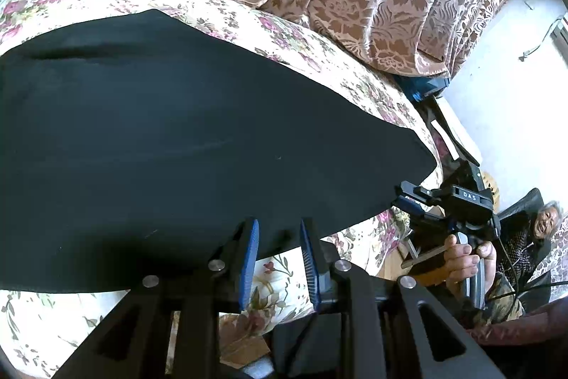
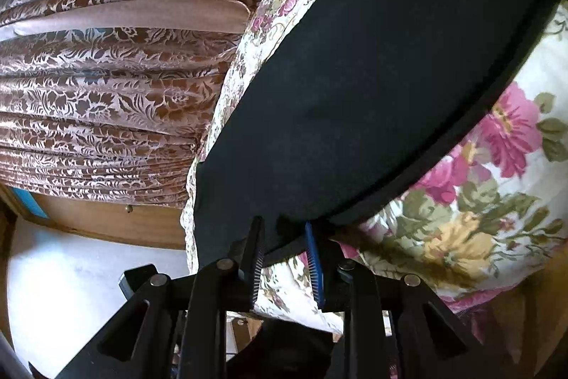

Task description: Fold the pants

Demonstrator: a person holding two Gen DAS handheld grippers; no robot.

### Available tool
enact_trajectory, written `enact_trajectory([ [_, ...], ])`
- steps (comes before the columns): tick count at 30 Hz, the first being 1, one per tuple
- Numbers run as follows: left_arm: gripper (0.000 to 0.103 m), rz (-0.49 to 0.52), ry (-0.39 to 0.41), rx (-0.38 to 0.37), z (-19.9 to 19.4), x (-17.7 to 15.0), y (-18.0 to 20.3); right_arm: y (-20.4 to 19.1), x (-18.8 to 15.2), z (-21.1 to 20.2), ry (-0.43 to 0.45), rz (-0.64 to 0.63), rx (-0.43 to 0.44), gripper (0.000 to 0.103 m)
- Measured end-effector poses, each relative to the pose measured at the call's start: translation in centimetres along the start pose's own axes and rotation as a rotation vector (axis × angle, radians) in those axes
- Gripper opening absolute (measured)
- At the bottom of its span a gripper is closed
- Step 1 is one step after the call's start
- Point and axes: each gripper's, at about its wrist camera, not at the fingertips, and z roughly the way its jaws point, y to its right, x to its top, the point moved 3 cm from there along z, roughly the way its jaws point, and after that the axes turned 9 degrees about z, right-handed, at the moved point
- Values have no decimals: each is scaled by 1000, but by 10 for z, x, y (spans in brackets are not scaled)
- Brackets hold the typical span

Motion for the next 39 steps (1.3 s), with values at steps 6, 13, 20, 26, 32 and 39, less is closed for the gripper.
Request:
enact_trajectory([
  [6, 24, 2, 2, 10, -2, -1, 0, -10, 0, 11, 9, -37, -41, 8],
  [13, 24, -14, -12, 8, 4, -1, -3, -6, -8, 5, -13, -154, -176, 5],
  [20, 24, -1, -14, 18, 6, 4, -1, 2, 1, -7, -41, -184, -195, 15],
  [26, 24, 3, -17, 23, 11, 6, 1, 27, 58, -115, 345, -44, -231, 40],
  [32, 24, 5, -29, 39, 15, 6, 2, 61, 117, -180, 608, 177, -308, 41],
  [39, 24, 10, -10, 99, 10, 12, 1, 72, 150, -170, 639, 206, -373, 17],
])
